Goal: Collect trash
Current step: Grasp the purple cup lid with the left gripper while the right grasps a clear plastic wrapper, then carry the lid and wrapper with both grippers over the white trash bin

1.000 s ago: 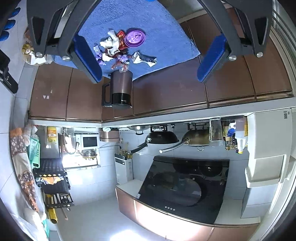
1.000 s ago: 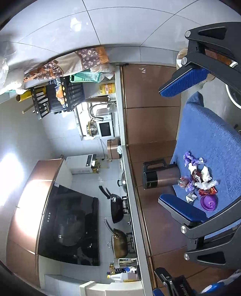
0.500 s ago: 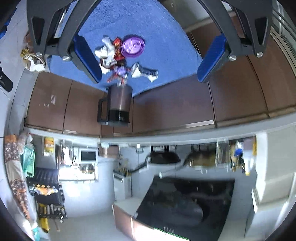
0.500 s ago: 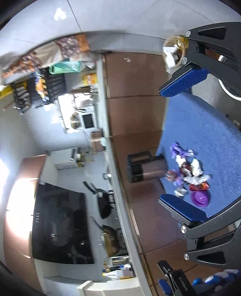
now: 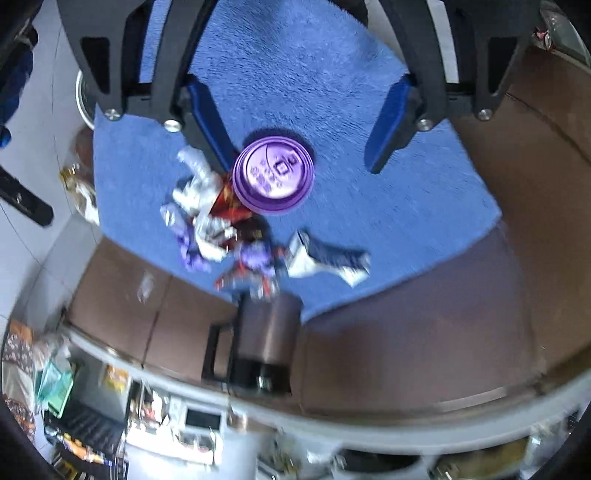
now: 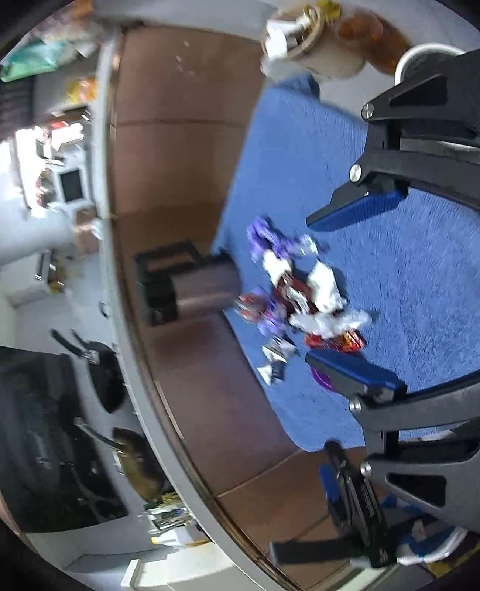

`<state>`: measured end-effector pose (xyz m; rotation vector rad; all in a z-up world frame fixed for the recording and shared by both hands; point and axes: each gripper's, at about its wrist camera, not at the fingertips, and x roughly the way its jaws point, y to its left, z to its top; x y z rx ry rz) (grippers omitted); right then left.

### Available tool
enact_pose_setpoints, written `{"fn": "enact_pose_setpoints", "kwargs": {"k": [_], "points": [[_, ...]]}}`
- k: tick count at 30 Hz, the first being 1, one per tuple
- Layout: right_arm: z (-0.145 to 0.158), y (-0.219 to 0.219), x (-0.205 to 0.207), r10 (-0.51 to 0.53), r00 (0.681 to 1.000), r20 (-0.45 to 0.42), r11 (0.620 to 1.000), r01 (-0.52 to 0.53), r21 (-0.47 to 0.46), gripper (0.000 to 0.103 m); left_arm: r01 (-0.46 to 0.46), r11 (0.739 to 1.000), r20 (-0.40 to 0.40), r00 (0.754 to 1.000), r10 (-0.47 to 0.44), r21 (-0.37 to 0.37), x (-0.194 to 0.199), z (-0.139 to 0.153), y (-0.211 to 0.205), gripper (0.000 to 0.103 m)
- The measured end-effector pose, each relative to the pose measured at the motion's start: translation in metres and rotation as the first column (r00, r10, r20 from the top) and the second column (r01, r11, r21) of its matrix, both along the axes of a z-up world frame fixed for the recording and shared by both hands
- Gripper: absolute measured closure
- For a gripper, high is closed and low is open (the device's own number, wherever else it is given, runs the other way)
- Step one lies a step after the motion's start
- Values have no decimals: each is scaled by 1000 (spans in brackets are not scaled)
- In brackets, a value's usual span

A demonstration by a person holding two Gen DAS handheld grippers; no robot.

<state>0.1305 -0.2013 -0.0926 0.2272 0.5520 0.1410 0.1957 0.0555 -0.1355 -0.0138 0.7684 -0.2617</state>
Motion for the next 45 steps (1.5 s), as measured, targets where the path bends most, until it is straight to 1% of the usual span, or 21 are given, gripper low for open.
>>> {"fn": "enact_pose_setpoints", "kwargs": {"k": [2, 8, 10, 12, 16, 18, 20, 21, 22, 23, 24, 25, 26, 30, 33, 36, 43, 45], "points": [[-10, 6, 23, 50, 998, -43, 998, -49, 26, 42, 25, 1000, -50, 998, -25, -6, 18, -15, 0, 45], [-42, 28, 89, 140, 981, -137, 989, -133, 56, 43, 69, 996, -151, 986, -76, -53, 64, -51, 0, 52], [-53, 33, 106, 158, 973, -167, 987, -149, 65, 43, 75, 995, -176, 981, -84, -59, 79, -58, -3, 53], [-63, 39, 122, 171, 967, -191, 985, -160, 69, 44, 76, 995, -191, 978, -86, -59, 88, -66, -3, 57], [-73, 45, 145, 180, 961, -208, 983, -168, 75, 44, 73, 996, -209, 974, -83, -55, 102, -79, -6, 61], [-78, 47, 152, 189, 958, -216, 981, -173, 90, 47, 80, 995, -207, 974, -92, -64, 105, -82, -7, 65], [-84, 47, 159, 195, 954, -227, 978, -174, 112, 56, 81, 993, -205, 974, -96, -80, 108, -82, -7, 70], [-87, 46, 163, 197, 952, -234, 978, -172, 122, 58, 82, 993, -203, 974, -98, -84, 108, -82, -7, 72], [-91, 46, 167, 200, 950, -241, 976, -171, 135, 62, 83, 993, -200, 975, -98, -85, 108, -82, -7, 76], [-93, 46, 169, 206, 948, -244, 974, -174, 148, 68, 83, 993, -198, 975, -98, -83, 107, -81, -6, 82], [-94, 46, 170, 212, 946, -244, 972, -178, 155, 72, 83, 993, -194, 976, -97, -78, 108, -81, -9, 87], [-95, 46, 171, 218, 945, -243, 970, -183, 159, 83, 83, 994, -193, 977, -95, -69, 108, -82, -10, 92], [-96, 47, 171, 220, 946, -240, 970, -185, 160, 88, 81, 995, -194, 977, -92, -63, 108, -83, -10, 94], [-91, 44, 163, 225, 951, -214, 967, -191, 167, 92, 66, 994, -192, 978, -81, -83, 106, -86, -10, 96], [-83, 42, 152, 222, 956, -190, 967, -192, 166, 94, 54, 994, -177, 982, -70, -99, 96, -80, -5, 98], [-74, 41, 138, 222, 960, -168, 967, -195, 166, 95, 46, 994, -165, 984, -62, -98, 86, -74, -1, 99], [-47, 37, 103, 214, 971, -103, 967, -196, 165, 96, 31, 996, -120, 992, -40, -80, 57, -51, 9, 100], [-38, 36, 90, 208, 975, -81, 969, -194, 151, 96, 27, 997, -103, 994, -34, -72, 45, -42, 16, 100]]}}
